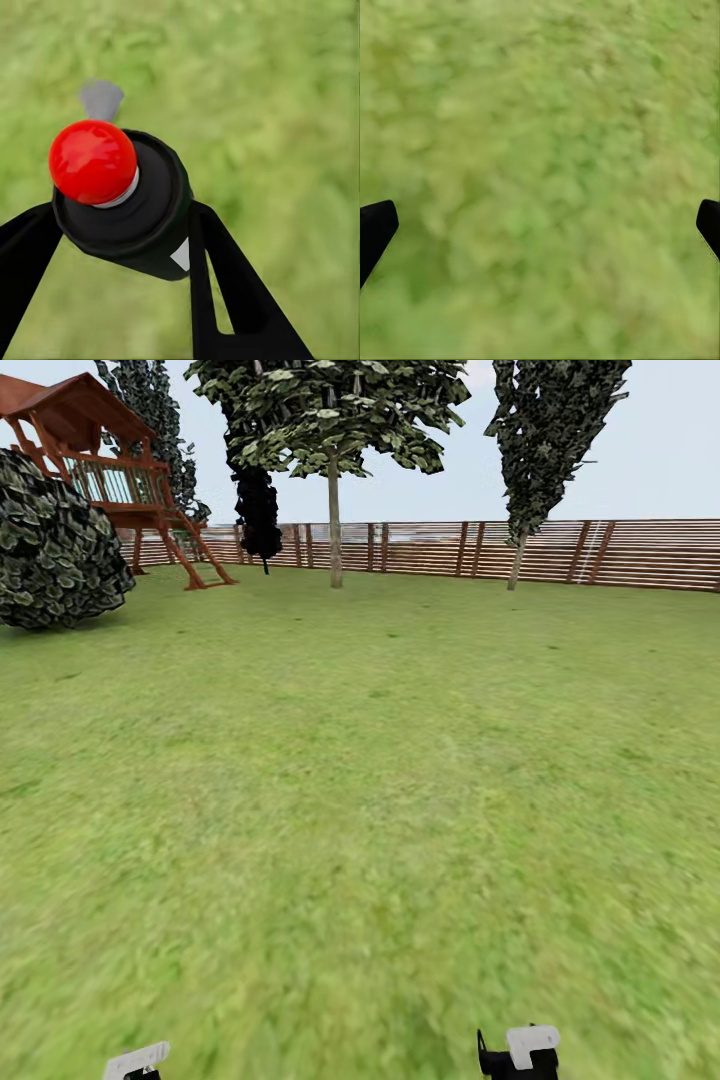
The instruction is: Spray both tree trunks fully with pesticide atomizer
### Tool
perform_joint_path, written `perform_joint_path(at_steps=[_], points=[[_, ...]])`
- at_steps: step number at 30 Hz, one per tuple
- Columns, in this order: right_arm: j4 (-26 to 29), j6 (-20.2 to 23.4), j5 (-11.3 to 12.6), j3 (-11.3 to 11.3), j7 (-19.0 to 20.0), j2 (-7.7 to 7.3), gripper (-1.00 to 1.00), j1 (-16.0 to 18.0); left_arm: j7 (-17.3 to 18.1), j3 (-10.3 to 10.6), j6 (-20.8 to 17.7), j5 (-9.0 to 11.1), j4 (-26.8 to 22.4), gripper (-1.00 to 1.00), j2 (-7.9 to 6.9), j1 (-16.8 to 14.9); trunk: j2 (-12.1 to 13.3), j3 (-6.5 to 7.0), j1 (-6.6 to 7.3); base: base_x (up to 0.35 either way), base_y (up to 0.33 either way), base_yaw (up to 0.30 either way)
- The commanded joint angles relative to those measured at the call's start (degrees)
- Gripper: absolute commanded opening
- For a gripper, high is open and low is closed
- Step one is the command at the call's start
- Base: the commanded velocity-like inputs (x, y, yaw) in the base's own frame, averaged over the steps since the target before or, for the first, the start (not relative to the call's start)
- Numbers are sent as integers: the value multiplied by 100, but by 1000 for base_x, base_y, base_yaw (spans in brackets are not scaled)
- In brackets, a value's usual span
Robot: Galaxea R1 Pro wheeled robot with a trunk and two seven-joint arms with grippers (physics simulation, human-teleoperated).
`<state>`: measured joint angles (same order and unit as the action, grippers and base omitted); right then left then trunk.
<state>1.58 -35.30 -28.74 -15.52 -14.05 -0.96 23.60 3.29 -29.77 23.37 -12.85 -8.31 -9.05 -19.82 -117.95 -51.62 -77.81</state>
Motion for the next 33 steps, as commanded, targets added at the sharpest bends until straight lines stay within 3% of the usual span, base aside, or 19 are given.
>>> perform_joint_path(at_steps=[1, 33], points=[[-8, -12, -61, -26, -37, 0, 100, 5, 32, -52, 18, -34, 5, -100, 0, -4, -2, -5, -3, 338, 0, 0], [-8, -12, -61, -29, -37, 0, 100, 5, 32, -53, 18, -34, 5, -100, 0, -4, -2, -5, -3, 338, 0, 0]])
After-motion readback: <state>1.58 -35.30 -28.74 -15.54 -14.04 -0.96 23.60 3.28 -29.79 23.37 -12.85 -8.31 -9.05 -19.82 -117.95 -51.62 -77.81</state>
